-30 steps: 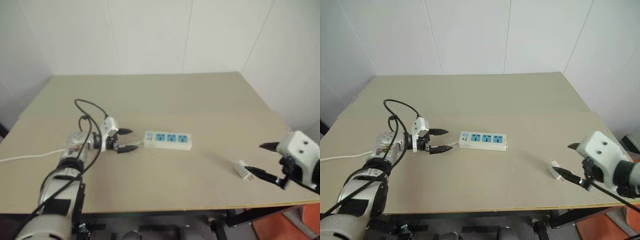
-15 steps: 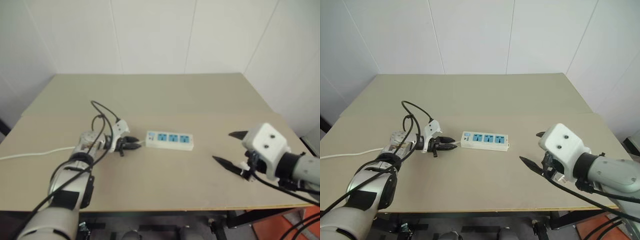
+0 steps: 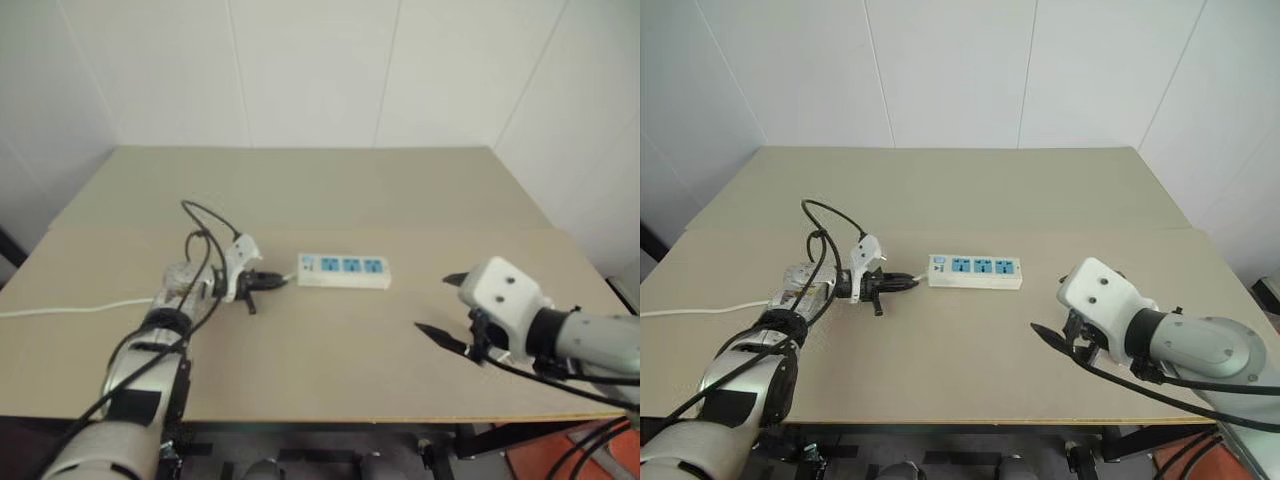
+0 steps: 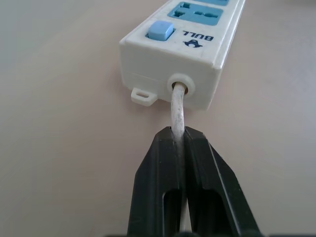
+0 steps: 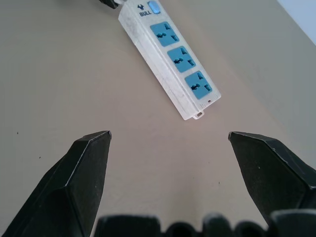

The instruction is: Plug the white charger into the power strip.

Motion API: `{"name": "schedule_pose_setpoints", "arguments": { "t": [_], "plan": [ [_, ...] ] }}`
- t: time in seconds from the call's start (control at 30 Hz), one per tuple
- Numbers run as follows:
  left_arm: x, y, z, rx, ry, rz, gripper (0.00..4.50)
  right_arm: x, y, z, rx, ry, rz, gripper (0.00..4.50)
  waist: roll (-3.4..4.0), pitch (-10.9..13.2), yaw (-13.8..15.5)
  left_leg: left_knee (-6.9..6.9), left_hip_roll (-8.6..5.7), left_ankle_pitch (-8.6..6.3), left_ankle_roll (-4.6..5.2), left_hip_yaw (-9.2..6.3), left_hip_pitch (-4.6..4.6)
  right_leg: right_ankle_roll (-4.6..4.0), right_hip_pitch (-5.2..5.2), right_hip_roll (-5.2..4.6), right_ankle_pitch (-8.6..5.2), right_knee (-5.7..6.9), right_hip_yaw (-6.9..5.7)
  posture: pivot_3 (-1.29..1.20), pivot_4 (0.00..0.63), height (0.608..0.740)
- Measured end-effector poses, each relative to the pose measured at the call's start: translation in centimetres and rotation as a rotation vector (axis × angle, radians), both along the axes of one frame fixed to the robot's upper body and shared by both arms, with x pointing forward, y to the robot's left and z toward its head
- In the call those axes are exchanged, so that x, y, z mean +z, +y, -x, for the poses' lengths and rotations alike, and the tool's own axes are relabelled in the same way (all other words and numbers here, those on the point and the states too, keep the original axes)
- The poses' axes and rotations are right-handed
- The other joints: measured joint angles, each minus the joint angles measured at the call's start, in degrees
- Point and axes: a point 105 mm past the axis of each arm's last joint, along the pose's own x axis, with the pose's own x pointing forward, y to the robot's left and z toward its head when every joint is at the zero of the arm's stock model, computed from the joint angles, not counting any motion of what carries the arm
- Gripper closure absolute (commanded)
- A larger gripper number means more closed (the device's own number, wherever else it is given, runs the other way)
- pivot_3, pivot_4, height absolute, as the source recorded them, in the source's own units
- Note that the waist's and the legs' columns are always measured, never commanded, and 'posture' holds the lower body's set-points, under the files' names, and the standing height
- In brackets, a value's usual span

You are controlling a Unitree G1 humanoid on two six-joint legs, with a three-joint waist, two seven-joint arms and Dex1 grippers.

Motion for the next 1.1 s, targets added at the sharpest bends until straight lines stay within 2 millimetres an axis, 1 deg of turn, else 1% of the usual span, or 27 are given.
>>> {"name": "schedule_pose_setpoints", "arguments": {
  "t": [0.03,0.13,0.2,0.27,0.37,0.43,0.47,0.53,0.6,0.73,0.8,0.93,1.0,1.1],
  "plan": [
    [0.1,-0.2,0.5,0.027,-0.004,0.008,4.49,-0.1,0.0,-0.1,-0.001,0.002,-0.001,0.00,0.00,0.0,0.0,0.00,0.01,0.00,0.00,0.00,-0.03,0.00,-0.03,0.00,0.00,0.01,0.01,0.00,0.150,0.740],
    [-0.3,-0.9,3.0,0.100,0.033,0.021,4.49,-0.3,0.1,-0.3,-0.005,-0.002,-0.012,0.00,-0.01,0.0,-0.2,0.00,0.03,0.00,-0.01,-0.01,-0.02,0.00,-0.07,0.00,0.00,0.05,0.02,0.00,0.150,0.740],
    [-0.5,-1.5,5.3,0.139,0.061,-0.008,4.49,-0.7,-0.1,-0.6,-0.015,0.003,-0.009,0.00,-0.01,0.0,-0.1,0.00,0.02,0.00,-0.01,0.01,0.06,0.00,-0.02,0.00,0.00,0.04,0.05,0.00,0.150,0.740],
    [-0.8,-2.0,7.0,0.175,0.100,-0.043,4.49,-0.9,-0.1,-0.8,-0.014,0.006,-0.009,0.00,-0.01,0.0,0.2,0.00,0.01,0.02,-0.03,0.01,0.20,-0.02,0.08,0.01,0.01,0.08,0.02,0.00,0.150,0.740],
    [-1.4,-1.9,8.2,0.248,0.109,-0.112,4.49,-1.4,0.0,-1.1,-0.003,0.015,-0.005,0.00,-0.01,0.0,0.1,-0.02,0.01,0.02,-0.03,0.06,0.40,-0.01,0.26,0.01,0.01,0.02,0.06,0.00,0.150,0.740],
    [-2.5,-1.7,9.0,0.290,0.156,-0.143,4.49,-1.6,0.2,-1.5,0.009,0.024,-0.011,0.00,-0.02,0.0,-0.1,-0.07,0.03,0.02,-0.03,0.06,0.38,-0.02,0.20,0.03,0.01,-0.01,0.05,0.00,0.150,0.740],
    [-2.5,-1.5,9.2,0.297,0.153,-0.150,4.49,-1.6,0.2,-1.6,0.013,0.022,-0.023,0.00,-0.03,0.0,-0.2,-0.09,0.05,0.01,-0.03,0.06,0.35,-0.04,0.16,0.05,0.00,0.00,0.05,0.00,0.150,0.740],
    [-2.6,-1.1,9.8,0.292,0.155,-0.163,3.86,-1.6,0.4,-1.8,0.017,0.020,-0.034,0.00,-0.01,0.0,-0.4,-0.18,0.05,0.01,-0.02,0.07,0.38,-0.10,0.12,0.04,-0.03,0.01,0.06,0.00,0.150,0.740],
    [-2.6,-1.0,10.5,0.276,0.161,-0.158,3.35,-2.0,0.5,-1.9,0.026,0.032,-0.037,0.00,-0.01,0.0,-0.3,-0.17,0.05,0.01,-0.03,0.07,0.36,-0.11,0.12,0.03,-0.04,0.00,0.05,0.00,0.150,0.740],
    [-2.5,-0.9,11.6,0.201,0.178,-0.105,2.18,-2.3,0.4,-1.9,0.024,0.035,-0.024,0.00,-0.01,0.0,-0.1,-0.14,0.05,0.01,-0.03,0.08,0.36,-0.11,0.13,0.01,-0.03,0.01,0.04,0.00,0.150,0.740],
    [-1.4,-0.6,11.6,0.161,0.150,-0.088,1.46,-2.5,0.3,-1.8,0.020,0.041,-0.023,0.00,-0.01,0.0,0.0,-0.14,0.05,0.01,-0.03,0.08,0.37,-0.11,0.14,0.02,-0.03,0.01,0.04,0.00,0.150,0.740],
    [0.9,0.5,10.3,0.131,0.096,-0.070,0.14,-3.0,0.2,-1.6,0.013,0.056,-0.025,0.00,-0.01,0.0,0.0,-0.14,0.04,0.01,-0.03,0.10,0.33,-0.10,0.15,0.01,-0.03,-0.06,0.04,0.00,0.150,0.740],
    [2.0,0.7,9.6,0.102,0.081,-0.019,0.06,-3.0,0.1,-1.6,0.005,0.054,-0.022,0.00,-0.01,0.0,0.0,-0.14,0.04,0.01,-0.03,0.10,0.30,-0.10,0.10,0.01,-0.03,-0.06,0.03,0.00,0.150,0.740],
    [4.3,1.2,7.5,0.123,0.001,0.092,0.06,-3.2,-0.2,-1.5,-0.009,0.054,-0.019,0.00,-0.01,0.0,0.1,-0.13,0.04,0.01,-0.03,0.08,0.28,-0.10,0.10,0.02,-0.03,-0.04,0.02,0.00,0.150,0.740]
  ]
}}
